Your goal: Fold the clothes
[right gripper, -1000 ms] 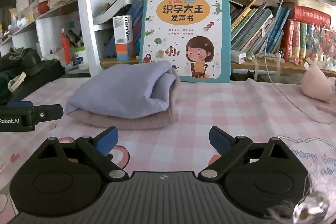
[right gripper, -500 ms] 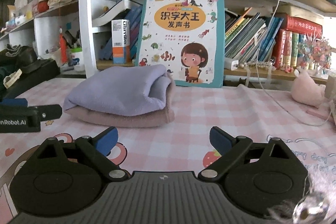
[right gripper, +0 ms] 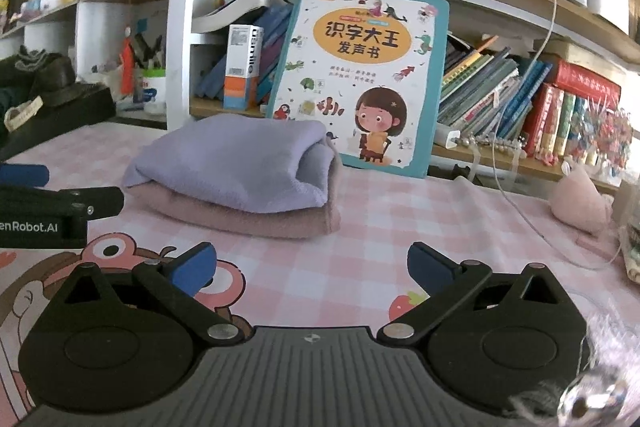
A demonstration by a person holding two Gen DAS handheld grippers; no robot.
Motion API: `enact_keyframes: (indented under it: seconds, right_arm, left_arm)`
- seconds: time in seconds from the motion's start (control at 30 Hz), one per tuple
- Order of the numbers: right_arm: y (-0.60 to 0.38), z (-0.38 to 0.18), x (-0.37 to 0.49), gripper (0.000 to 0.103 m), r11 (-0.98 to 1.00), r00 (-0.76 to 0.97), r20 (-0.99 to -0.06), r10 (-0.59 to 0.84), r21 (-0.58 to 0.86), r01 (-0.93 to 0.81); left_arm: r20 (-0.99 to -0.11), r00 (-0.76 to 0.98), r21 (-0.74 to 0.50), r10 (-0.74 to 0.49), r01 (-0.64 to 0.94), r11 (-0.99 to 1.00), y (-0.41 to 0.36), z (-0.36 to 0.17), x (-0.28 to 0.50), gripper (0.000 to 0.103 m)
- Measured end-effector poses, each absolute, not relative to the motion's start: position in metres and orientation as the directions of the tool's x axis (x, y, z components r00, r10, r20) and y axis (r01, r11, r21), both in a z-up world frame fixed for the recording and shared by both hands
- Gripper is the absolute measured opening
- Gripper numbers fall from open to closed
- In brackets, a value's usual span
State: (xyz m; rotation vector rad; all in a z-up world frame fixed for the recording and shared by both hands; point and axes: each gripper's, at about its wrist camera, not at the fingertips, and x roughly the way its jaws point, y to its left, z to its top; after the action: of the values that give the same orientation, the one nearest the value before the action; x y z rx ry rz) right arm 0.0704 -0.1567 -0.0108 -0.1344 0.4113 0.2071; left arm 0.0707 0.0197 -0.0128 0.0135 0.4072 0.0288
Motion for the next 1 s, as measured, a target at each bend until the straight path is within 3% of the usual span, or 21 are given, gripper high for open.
enact_keyframes:
  seconds: [0.4,1.0]
  right_arm:
    - [-0.174,-0.010,0.072,0.103,0.986,0.905,-0.396,0.157,0.004,-0.169]
    - [-0.166,-0.007,0.064,0.103,0.983,0.921,-0.359,0.154,-0.042,-0.181]
  left_arm:
    - [-0.370,0.927,0.064,0.055,-0.033,0.997,0.013,-0.012,0.067,0.103]
    - [-0.409,0.912,0.025,0.036,-0.028,0.999,0.018,-0.014,0.073,0.103]
